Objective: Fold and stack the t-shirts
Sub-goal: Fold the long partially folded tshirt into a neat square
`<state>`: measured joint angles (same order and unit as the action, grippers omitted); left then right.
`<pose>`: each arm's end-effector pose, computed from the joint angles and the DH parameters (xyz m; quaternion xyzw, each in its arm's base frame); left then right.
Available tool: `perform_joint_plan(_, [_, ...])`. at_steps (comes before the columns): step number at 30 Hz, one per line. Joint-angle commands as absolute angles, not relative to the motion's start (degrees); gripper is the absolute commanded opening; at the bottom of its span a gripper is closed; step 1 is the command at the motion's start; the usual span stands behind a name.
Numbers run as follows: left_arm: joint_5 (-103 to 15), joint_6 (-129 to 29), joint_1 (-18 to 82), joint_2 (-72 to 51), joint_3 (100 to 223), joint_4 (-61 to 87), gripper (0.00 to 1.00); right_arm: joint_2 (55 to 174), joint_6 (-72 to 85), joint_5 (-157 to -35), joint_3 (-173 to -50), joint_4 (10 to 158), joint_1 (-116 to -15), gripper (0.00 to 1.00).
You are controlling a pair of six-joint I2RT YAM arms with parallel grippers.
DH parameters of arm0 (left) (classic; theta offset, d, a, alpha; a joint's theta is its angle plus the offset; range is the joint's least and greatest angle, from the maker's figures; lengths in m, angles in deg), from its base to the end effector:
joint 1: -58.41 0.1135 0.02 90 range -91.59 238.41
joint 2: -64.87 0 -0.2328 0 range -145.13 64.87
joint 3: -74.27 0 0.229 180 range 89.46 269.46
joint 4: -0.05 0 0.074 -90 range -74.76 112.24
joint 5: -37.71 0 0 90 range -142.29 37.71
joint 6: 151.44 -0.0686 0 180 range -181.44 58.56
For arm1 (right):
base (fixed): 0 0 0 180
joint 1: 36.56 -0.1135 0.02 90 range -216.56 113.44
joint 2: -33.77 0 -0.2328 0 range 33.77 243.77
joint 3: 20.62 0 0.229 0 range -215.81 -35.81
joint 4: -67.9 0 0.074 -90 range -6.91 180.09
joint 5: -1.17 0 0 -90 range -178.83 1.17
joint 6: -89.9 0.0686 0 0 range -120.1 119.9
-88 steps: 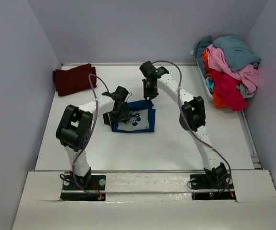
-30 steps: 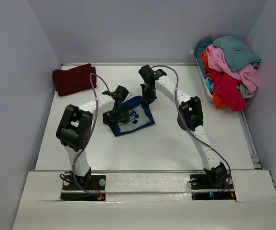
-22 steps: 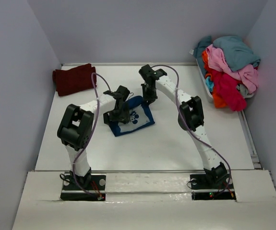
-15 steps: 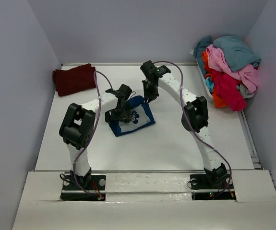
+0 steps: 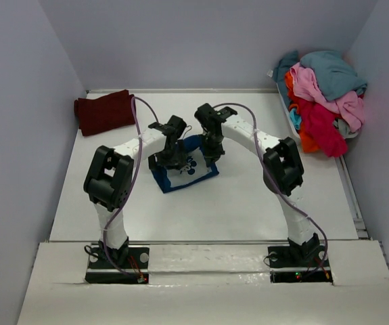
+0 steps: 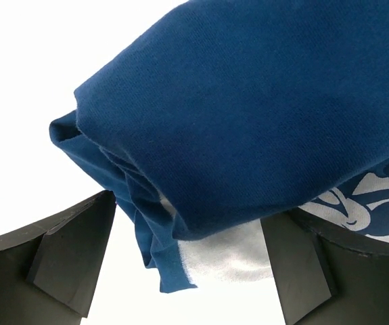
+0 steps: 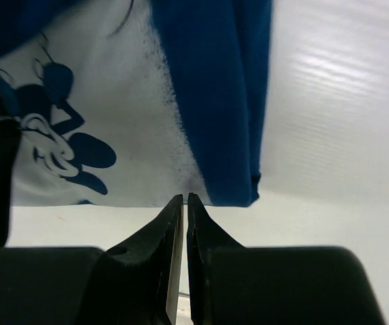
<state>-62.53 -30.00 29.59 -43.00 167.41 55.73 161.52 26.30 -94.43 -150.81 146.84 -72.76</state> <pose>0.3216 -0.1630 0.1435 -0.0376 0.9809 -0.0090 0.1907 0.3386 0.2561 0.1690 -0.0904 0.9878 0.1024 0.0751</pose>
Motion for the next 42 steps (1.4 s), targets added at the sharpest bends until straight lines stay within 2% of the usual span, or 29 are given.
perform_joint_plan(1, [-63.89,-29.27,29.31,-42.7,170.49,57.6,0.99,162.35,25.92,-98.05,-147.96,143.56,-75.75,0.12])
perform_joint_plan(15, [-63.99,-29.36,29.31,-47.18,173.84,58.31,0.99,163.06,26.71,-97.53,-139.88,138.73,-76.28,0.12])
perform_joint_plan(32, [-66.62,-31.55,38.09,-53.07,185.07,61.38,0.99,155.77,27.5,-95.59,-129.77,136.09,-76.28,0.12])
perform_joint_plan(42, [-67.06,-31.99,42.5,-53.78,186.58,61.73,0.99,154.53,27.33,-94.45,-129.32,136.62,-76.28,0.12])
